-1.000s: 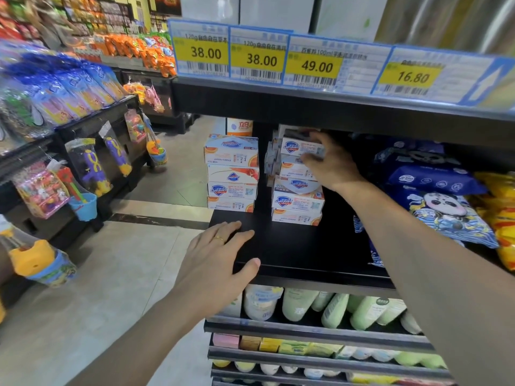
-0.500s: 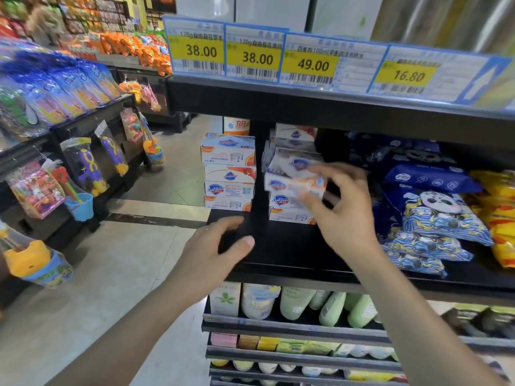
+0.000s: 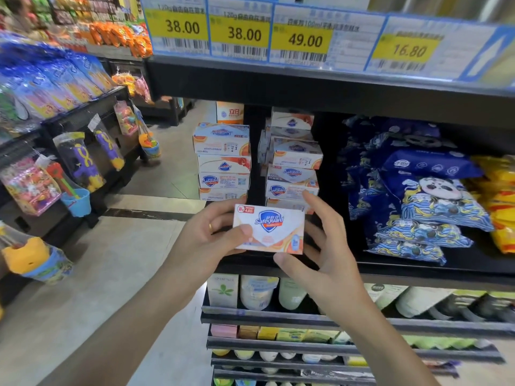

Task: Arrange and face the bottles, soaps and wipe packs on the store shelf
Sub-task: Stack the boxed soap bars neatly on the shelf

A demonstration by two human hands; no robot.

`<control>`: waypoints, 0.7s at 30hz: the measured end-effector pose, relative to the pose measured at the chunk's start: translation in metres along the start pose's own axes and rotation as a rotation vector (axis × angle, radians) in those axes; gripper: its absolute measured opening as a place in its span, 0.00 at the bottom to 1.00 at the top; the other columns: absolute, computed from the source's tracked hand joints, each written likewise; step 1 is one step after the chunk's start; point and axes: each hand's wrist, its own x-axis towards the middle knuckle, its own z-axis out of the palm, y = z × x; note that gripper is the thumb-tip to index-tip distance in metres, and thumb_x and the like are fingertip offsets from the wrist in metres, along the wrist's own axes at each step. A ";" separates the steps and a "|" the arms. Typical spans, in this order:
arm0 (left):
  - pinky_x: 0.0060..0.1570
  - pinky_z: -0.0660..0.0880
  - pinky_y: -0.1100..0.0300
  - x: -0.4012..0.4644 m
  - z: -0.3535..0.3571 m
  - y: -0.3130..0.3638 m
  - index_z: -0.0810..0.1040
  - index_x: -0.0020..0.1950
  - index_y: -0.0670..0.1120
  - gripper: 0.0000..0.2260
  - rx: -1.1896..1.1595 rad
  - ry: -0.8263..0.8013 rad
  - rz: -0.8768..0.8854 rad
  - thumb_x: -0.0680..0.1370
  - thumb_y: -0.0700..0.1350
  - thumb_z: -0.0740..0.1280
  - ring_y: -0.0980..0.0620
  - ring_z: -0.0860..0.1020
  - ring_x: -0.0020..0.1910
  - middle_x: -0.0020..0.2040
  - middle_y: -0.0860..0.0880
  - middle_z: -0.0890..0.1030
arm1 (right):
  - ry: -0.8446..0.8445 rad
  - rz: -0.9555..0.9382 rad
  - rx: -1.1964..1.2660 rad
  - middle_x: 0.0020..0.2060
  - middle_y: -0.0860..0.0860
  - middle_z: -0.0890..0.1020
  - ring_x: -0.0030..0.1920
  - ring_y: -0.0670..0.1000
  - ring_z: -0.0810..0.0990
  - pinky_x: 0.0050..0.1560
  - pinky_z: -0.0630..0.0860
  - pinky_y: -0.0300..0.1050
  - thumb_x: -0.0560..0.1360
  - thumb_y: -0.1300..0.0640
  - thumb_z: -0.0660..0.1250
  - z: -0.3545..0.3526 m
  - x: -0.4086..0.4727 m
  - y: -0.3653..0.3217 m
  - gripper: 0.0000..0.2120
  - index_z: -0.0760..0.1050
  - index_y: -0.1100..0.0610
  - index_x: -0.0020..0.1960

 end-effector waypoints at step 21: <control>0.70 0.72 0.49 -0.001 -0.027 -0.002 0.67 0.76 0.65 0.38 0.326 -0.191 0.244 0.71 0.35 0.69 0.59 0.68 0.76 0.75 0.60 0.72 | 0.089 0.458 0.450 0.57 0.52 0.86 0.59 0.56 0.85 0.49 0.82 0.50 0.78 0.63 0.69 -0.008 0.018 -0.012 0.19 0.78 0.51 0.67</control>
